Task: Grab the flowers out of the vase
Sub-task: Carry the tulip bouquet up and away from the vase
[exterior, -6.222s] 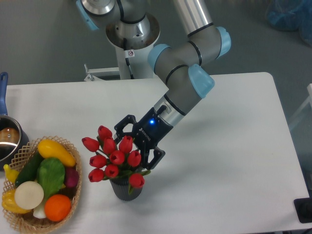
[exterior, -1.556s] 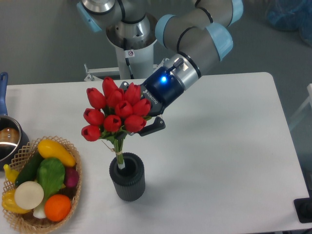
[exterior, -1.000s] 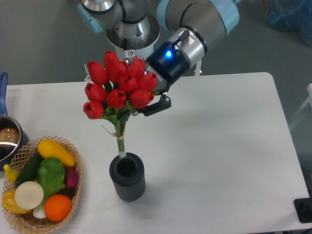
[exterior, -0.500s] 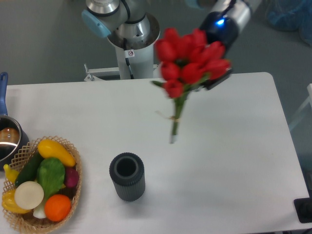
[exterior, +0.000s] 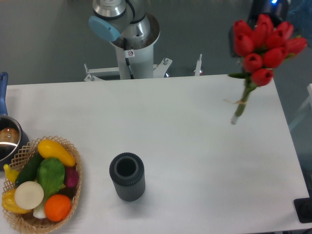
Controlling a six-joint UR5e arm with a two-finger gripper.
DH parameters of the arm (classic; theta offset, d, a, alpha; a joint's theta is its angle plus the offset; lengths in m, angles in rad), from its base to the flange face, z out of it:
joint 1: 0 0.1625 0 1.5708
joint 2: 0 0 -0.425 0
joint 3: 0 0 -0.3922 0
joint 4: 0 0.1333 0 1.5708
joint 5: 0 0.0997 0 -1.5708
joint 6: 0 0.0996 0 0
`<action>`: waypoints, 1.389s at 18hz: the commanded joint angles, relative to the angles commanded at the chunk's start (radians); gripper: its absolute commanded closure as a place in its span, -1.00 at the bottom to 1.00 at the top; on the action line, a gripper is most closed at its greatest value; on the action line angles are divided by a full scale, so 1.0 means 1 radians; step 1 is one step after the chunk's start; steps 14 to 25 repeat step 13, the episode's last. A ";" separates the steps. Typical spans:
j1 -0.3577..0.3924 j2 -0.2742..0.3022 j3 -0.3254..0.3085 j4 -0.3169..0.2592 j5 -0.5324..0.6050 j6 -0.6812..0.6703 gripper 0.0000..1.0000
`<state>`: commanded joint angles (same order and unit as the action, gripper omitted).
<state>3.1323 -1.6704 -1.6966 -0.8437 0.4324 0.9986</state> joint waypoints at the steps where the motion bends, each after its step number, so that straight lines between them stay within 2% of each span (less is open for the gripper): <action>1: 0.006 0.000 -0.006 0.000 0.014 0.011 0.26; 3: 0.015 -0.002 -0.008 -0.002 0.022 0.026 0.26; 5: 0.011 -0.037 -0.006 -0.002 0.051 0.029 0.26; 7: 0.012 -0.046 -0.009 -0.002 0.069 0.034 0.26; 13: 0.022 -0.048 -0.031 -0.003 0.071 0.064 0.26; 25: 0.022 -0.048 -0.031 -0.003 0.071 0.064 0.26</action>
